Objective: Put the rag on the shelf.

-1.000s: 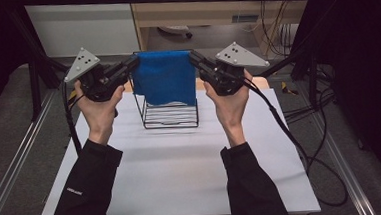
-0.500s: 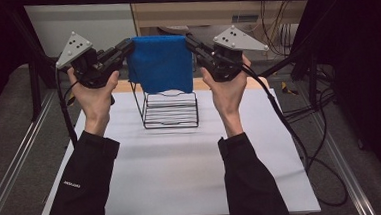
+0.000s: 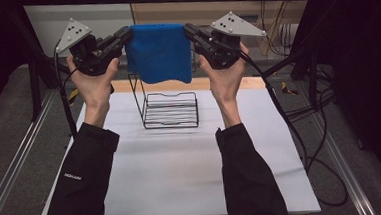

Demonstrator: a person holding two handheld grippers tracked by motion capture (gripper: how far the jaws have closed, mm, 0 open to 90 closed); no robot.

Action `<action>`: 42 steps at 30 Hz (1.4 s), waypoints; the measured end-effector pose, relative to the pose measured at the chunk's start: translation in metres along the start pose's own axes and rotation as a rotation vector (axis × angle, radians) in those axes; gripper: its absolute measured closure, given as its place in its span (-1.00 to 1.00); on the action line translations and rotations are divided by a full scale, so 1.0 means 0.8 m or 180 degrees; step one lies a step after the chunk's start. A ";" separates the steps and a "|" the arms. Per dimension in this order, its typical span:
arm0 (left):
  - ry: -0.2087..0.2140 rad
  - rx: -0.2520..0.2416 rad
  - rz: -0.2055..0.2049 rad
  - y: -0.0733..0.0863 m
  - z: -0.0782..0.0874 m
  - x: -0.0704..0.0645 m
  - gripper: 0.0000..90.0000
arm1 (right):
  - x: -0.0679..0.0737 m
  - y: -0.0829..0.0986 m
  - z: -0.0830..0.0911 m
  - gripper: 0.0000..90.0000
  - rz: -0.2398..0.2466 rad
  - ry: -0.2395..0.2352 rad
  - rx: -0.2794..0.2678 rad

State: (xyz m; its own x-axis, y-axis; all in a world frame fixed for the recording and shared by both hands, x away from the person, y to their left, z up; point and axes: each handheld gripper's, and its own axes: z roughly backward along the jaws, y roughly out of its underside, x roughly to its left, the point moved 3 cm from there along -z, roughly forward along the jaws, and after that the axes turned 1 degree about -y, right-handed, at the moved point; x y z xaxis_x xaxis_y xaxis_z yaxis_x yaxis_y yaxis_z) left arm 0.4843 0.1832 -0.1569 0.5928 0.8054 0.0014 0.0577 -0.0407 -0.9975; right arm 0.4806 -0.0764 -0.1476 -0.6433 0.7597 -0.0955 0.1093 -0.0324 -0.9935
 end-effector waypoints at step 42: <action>-0.0104 0.0094 -0.0024 0.020 -0.052 0.043 0.89 | -0.040 0.019 -0.059 0.93 0.0017 0.0041 0.0243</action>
State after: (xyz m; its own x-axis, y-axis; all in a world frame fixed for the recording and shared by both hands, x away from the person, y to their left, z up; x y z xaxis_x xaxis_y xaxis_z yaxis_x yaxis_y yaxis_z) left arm 0.5391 0.1853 -0.1701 0.5659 0.8244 0.0070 0.0379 -0.0175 -0.9991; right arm 0.5388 -0.0707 -0.1569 -0.6330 0.7676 -0.1006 0.0543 -0.0856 -0.9949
